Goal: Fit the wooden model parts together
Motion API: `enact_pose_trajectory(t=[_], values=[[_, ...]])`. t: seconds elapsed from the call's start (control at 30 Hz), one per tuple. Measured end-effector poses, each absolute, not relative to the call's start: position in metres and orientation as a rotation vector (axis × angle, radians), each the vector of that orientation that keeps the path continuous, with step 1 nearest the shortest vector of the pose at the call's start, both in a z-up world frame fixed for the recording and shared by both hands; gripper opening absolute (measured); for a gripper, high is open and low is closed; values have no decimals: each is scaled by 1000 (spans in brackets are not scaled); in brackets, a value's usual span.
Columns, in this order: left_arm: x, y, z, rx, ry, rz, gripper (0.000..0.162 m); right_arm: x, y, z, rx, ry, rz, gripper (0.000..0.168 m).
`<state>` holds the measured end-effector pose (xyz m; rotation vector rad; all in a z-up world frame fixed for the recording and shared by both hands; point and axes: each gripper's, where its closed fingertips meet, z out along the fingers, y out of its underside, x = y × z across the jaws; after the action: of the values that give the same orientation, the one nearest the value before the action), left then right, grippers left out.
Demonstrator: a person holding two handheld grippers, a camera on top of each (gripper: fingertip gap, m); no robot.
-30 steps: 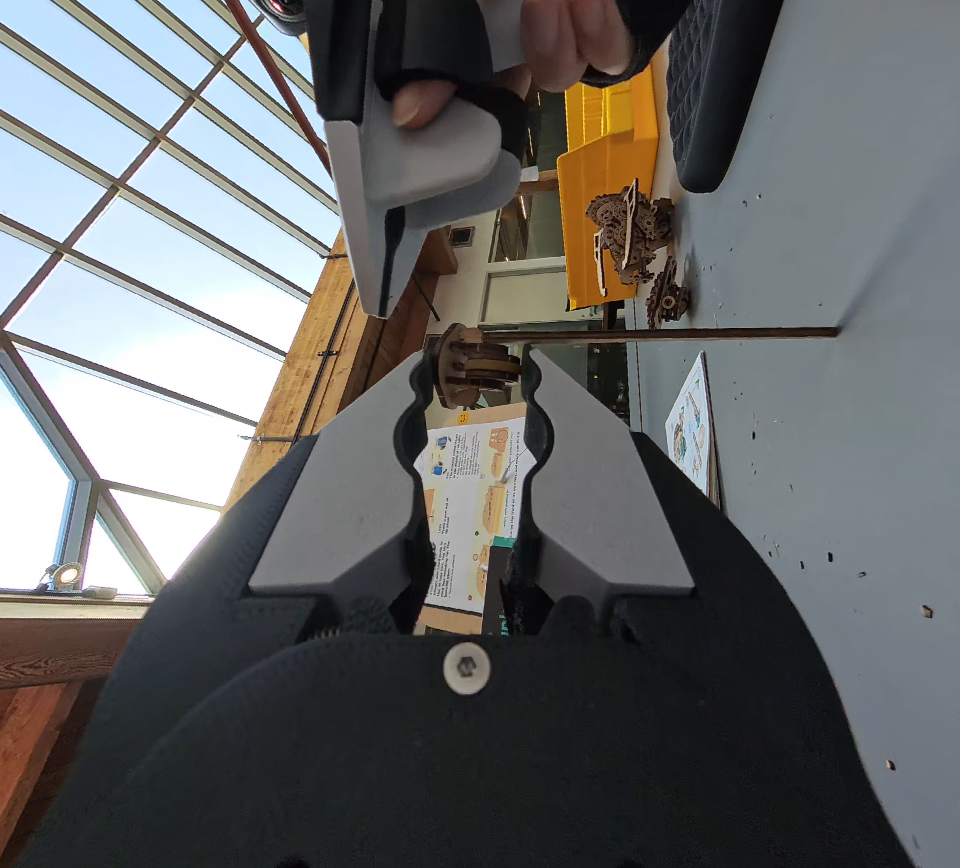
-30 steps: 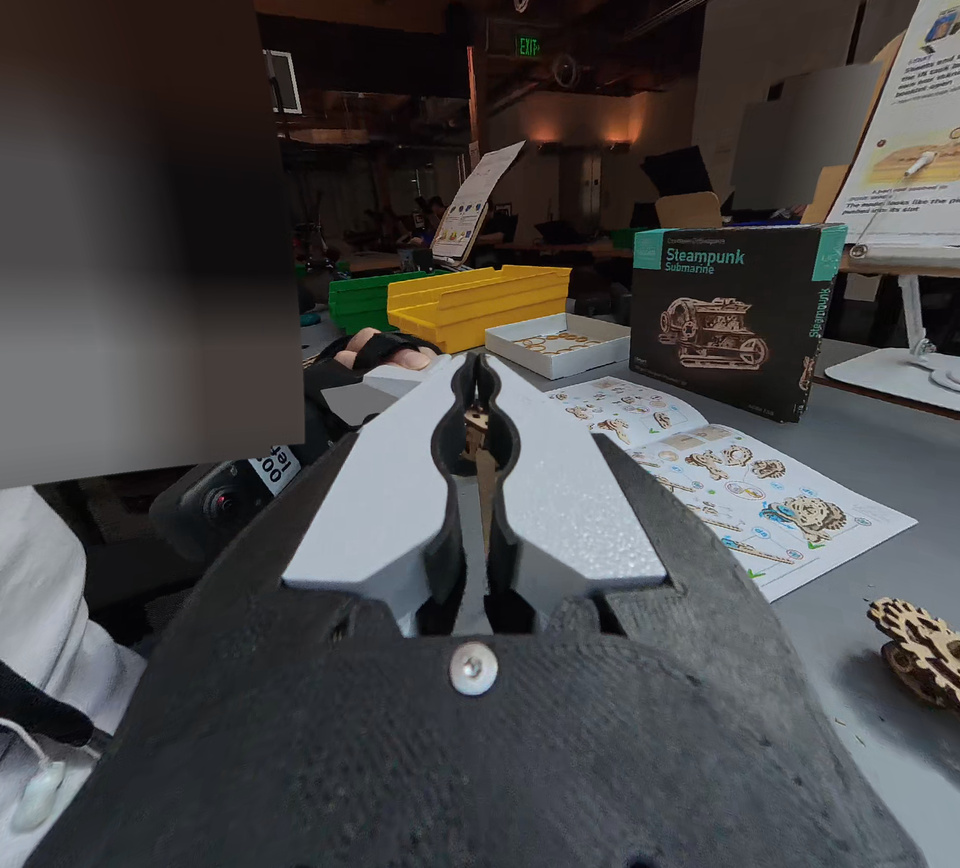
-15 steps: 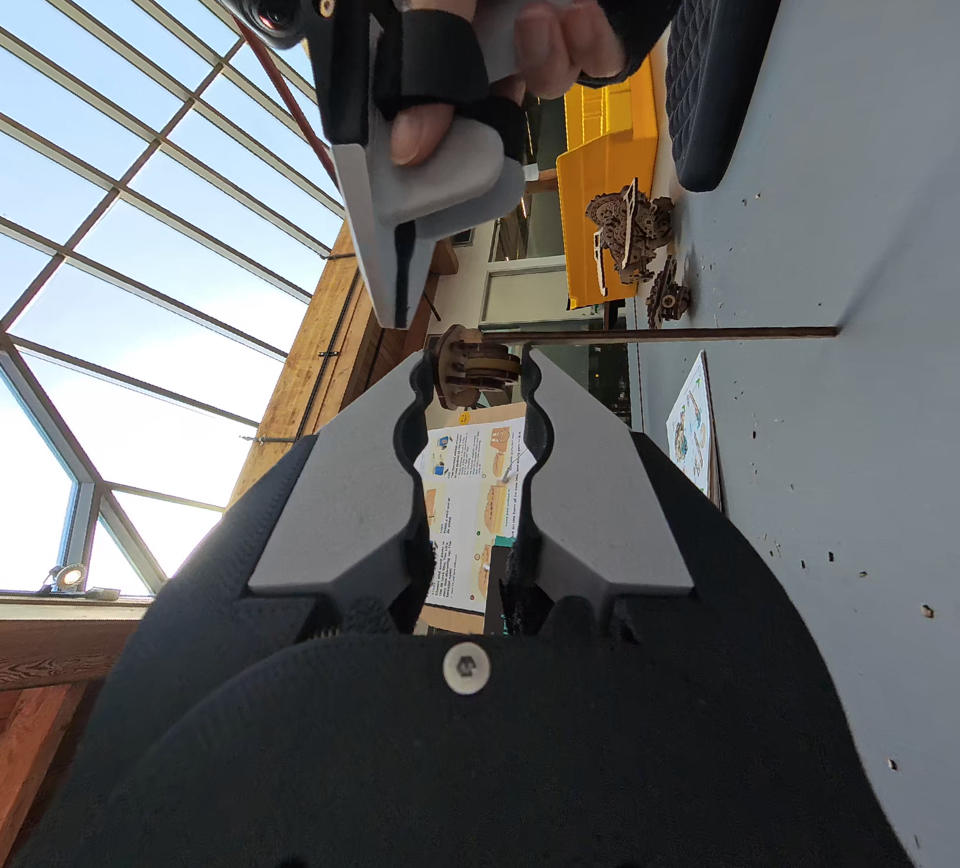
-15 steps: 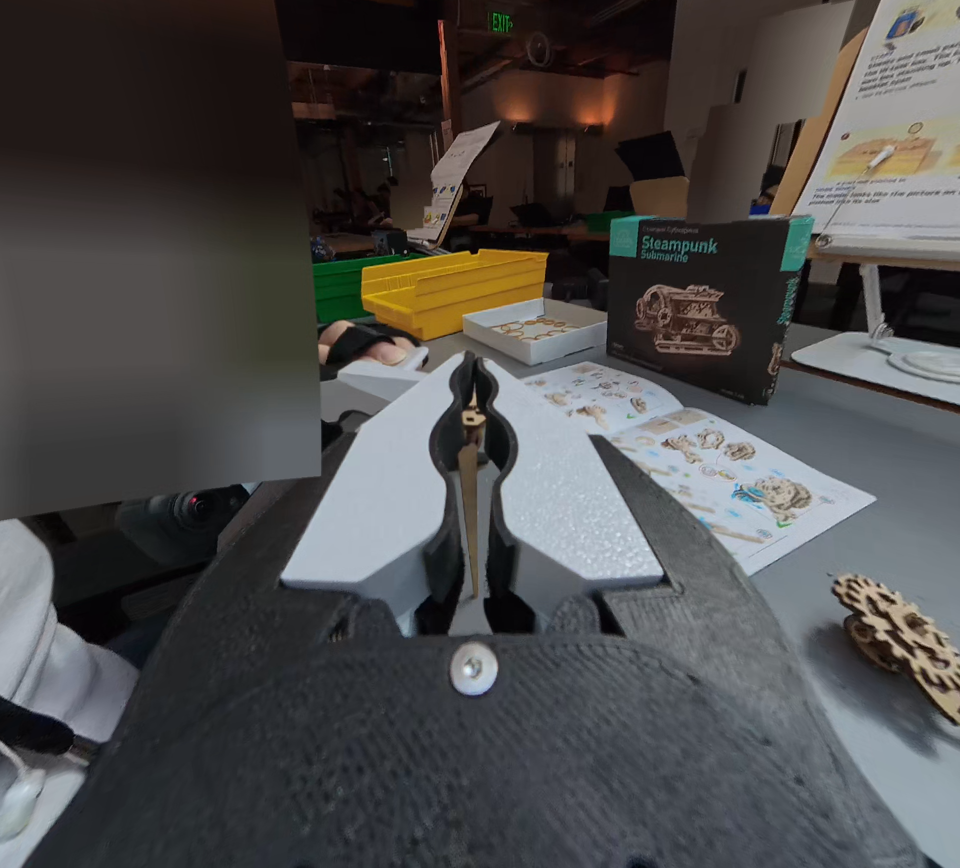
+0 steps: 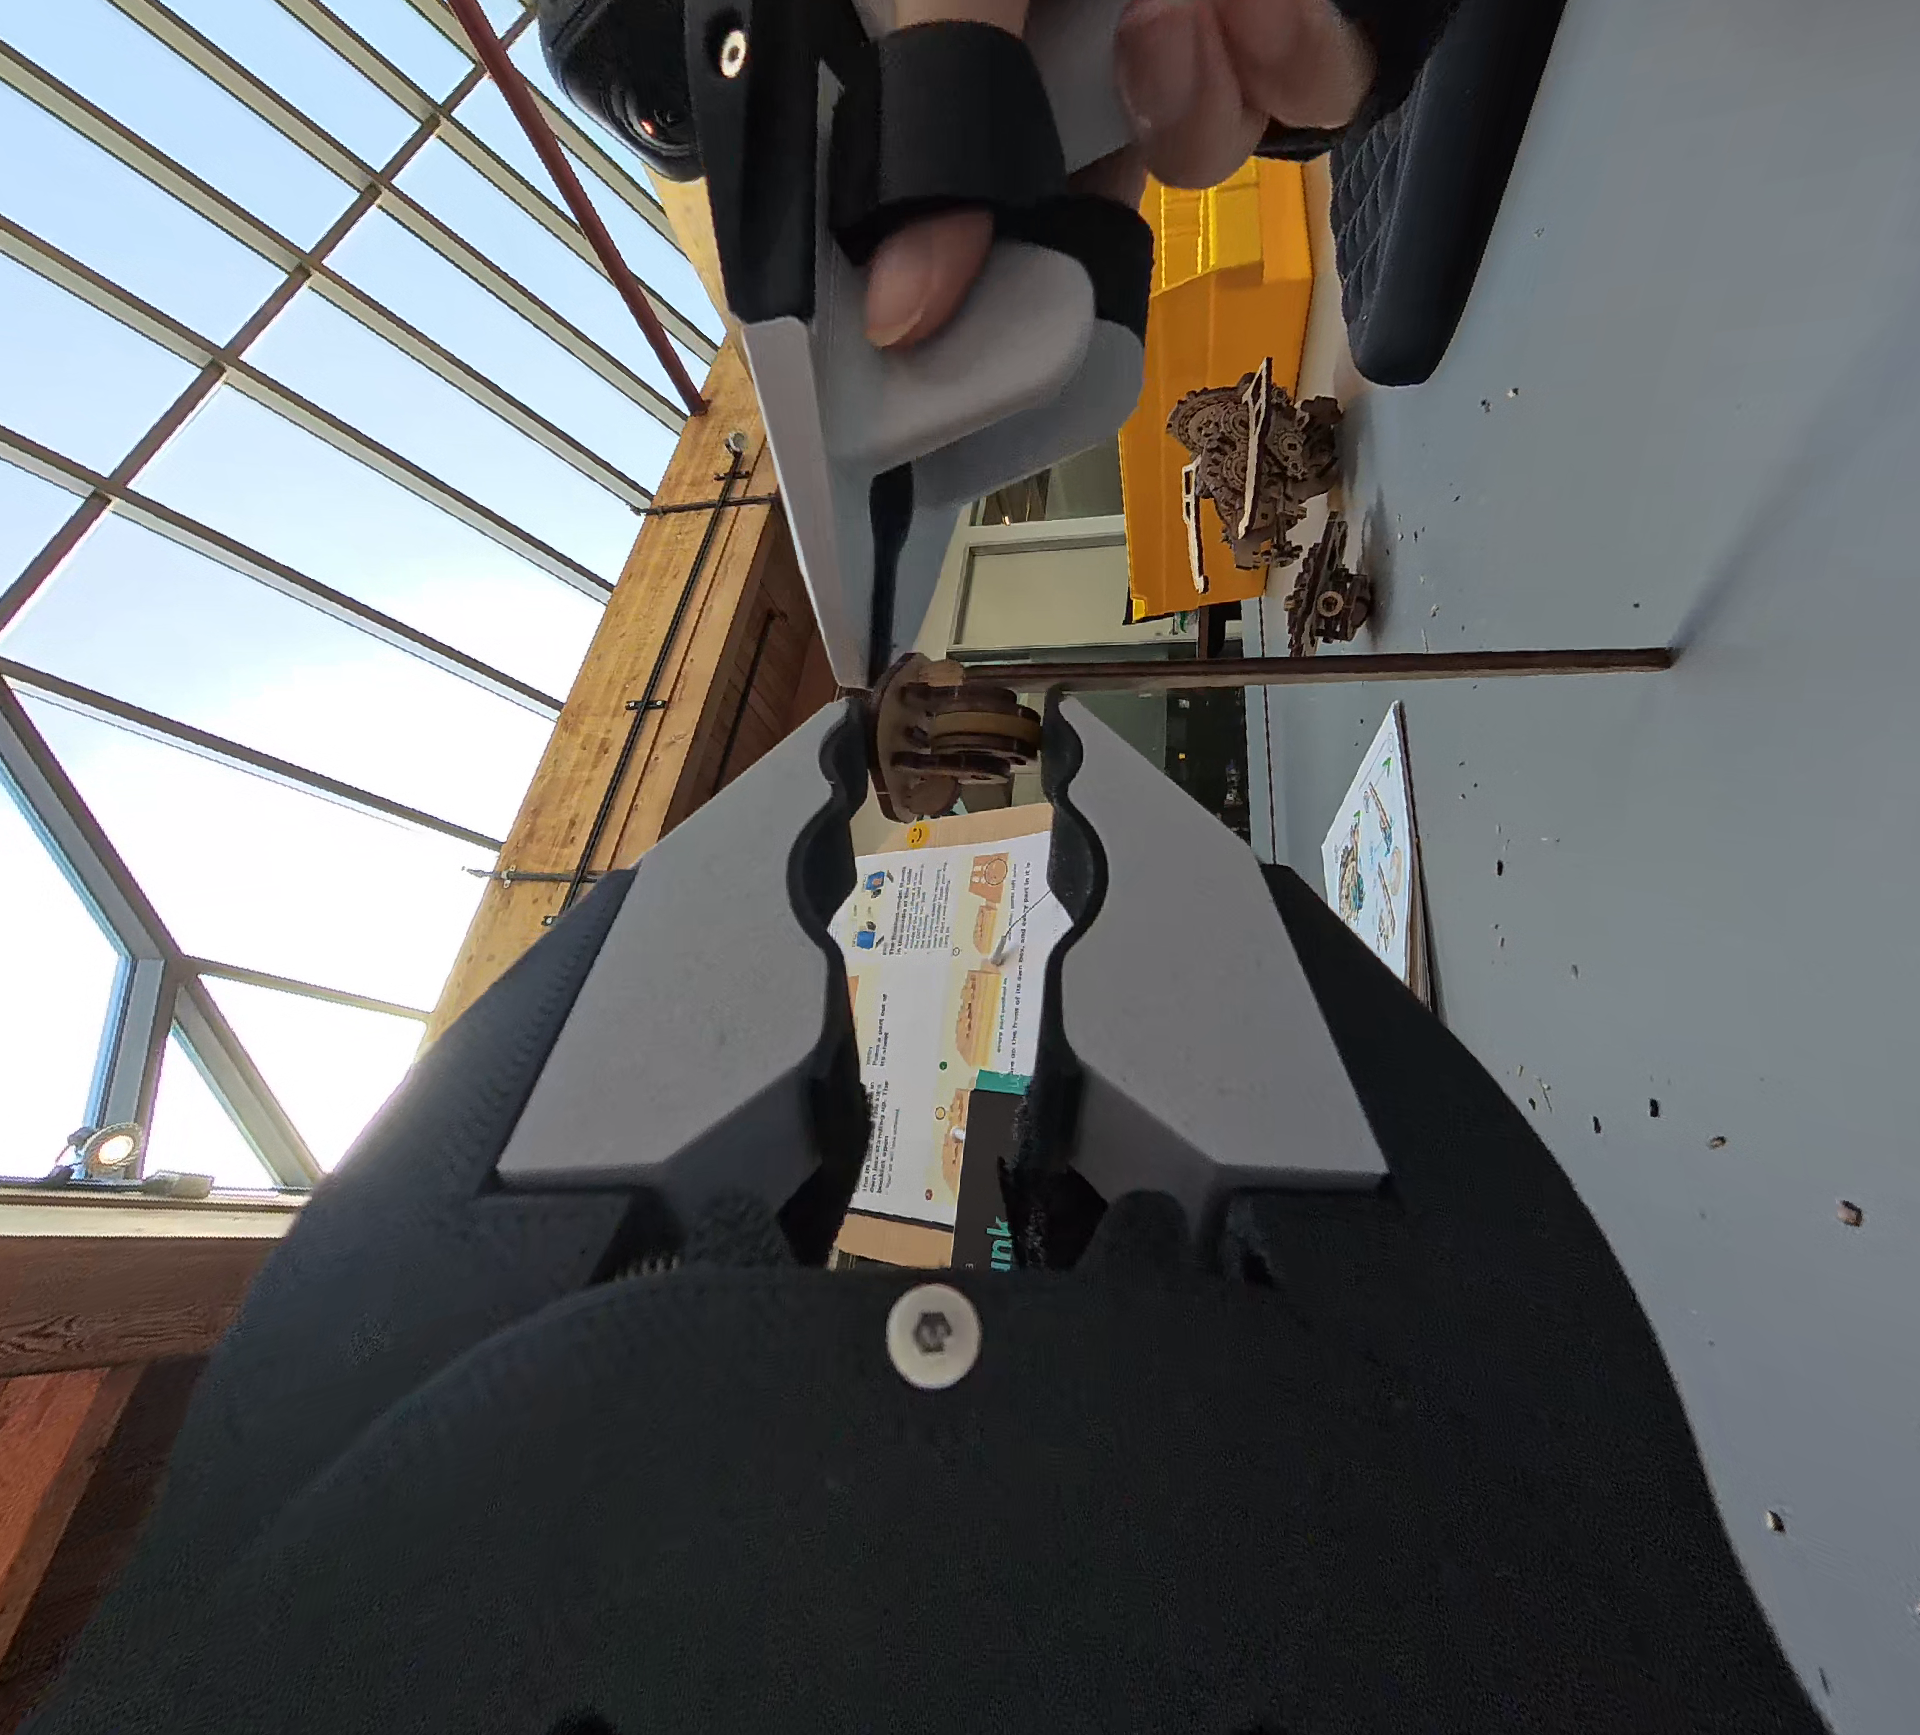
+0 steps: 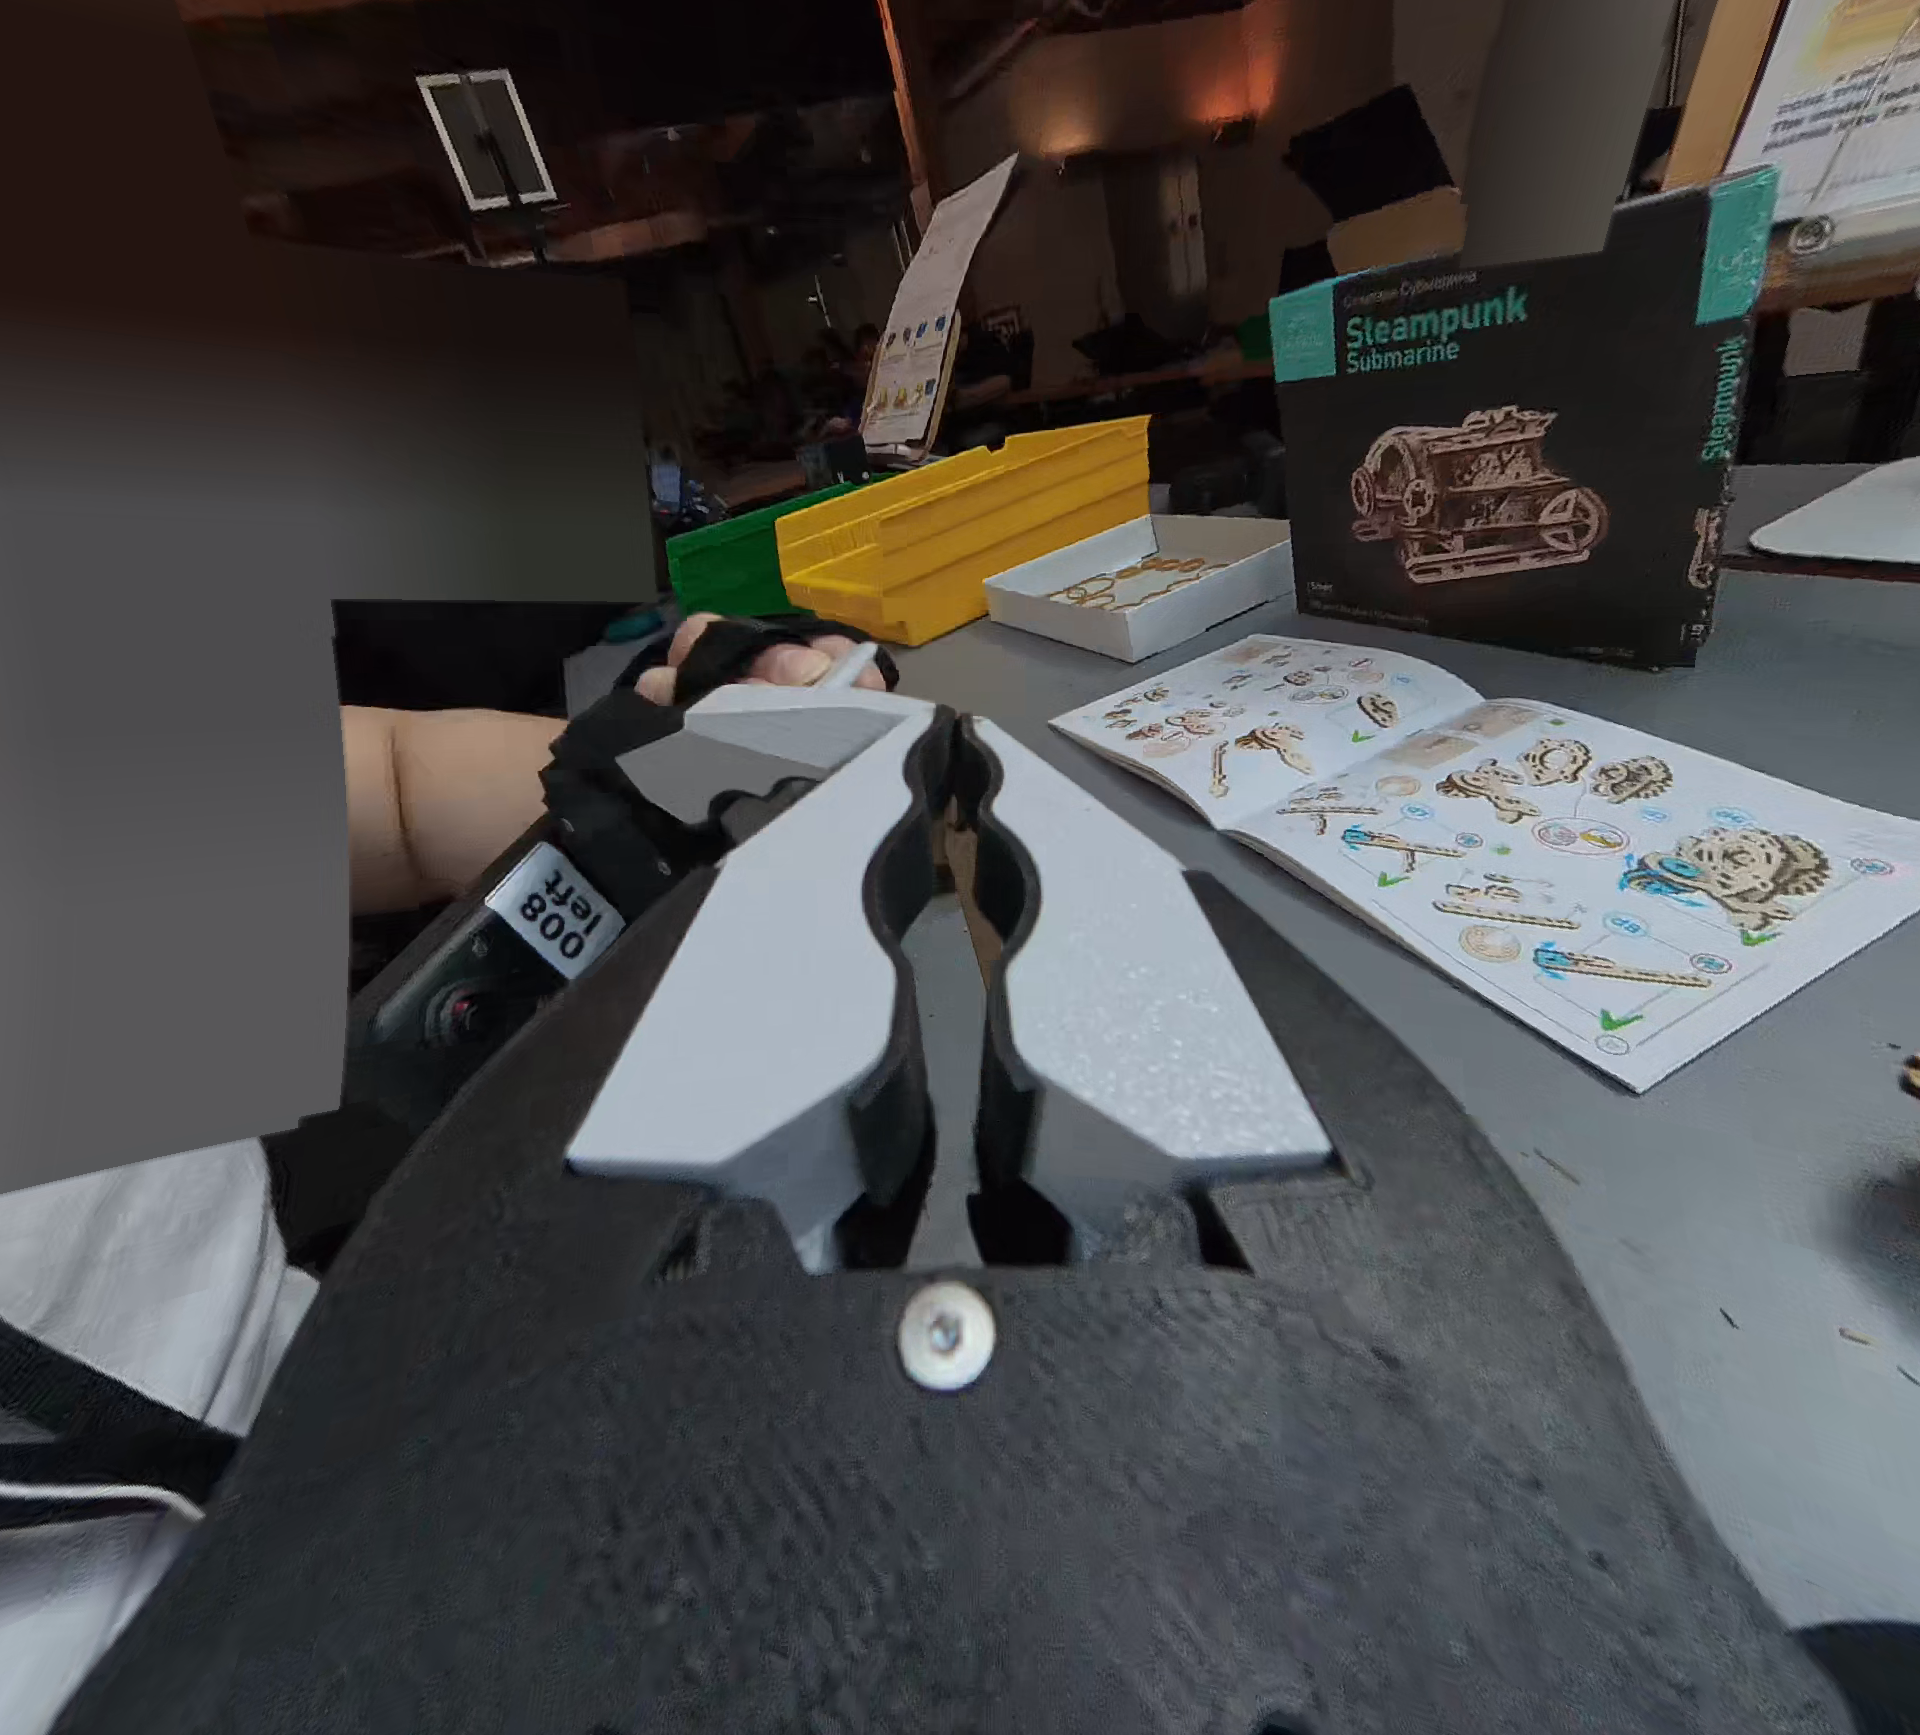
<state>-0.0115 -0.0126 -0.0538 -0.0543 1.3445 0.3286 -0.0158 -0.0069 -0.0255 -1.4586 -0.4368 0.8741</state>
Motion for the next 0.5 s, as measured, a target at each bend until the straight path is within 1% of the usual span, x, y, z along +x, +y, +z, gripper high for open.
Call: enact_pose_trajectory(t=[0.1,0.13,0.17,0.23,0.3,0.33,0.37,0.43,0.5], values=[[-11,-12,-54,-61,1348,329,31,-5,-14,3,-1338,-415,789,0],[-11,-12,-54,-59,1347,329,31,-10,-11,-7,-1384,-438,784,0],[-11,-13,-54,-57,1347,329,31,-15,-3,-29,-1493,-449,806,0],[-12,-12,-54,-59,1350,325,31,-14,-5,-28,-1472,-380,927,0],[-12,-12,-54,-61,1351,329,31,-9,-11,-10,-1383,-384,832,0],[-12,-12,-54,-59,1349,328,31,-10,-11,-12,-1392,-393,814,0],[-11,-13,-54,-58,1348,328,31,-14,-6,-29,-1476,-408,818,0],[-12,-12,-54,-59,1348,325,31,-11,-4,-31,-1488,-332,934,0],[-12,-13,-54,-57,1347,328,31,-7,-11,-13,-1393,-341,871,0]])
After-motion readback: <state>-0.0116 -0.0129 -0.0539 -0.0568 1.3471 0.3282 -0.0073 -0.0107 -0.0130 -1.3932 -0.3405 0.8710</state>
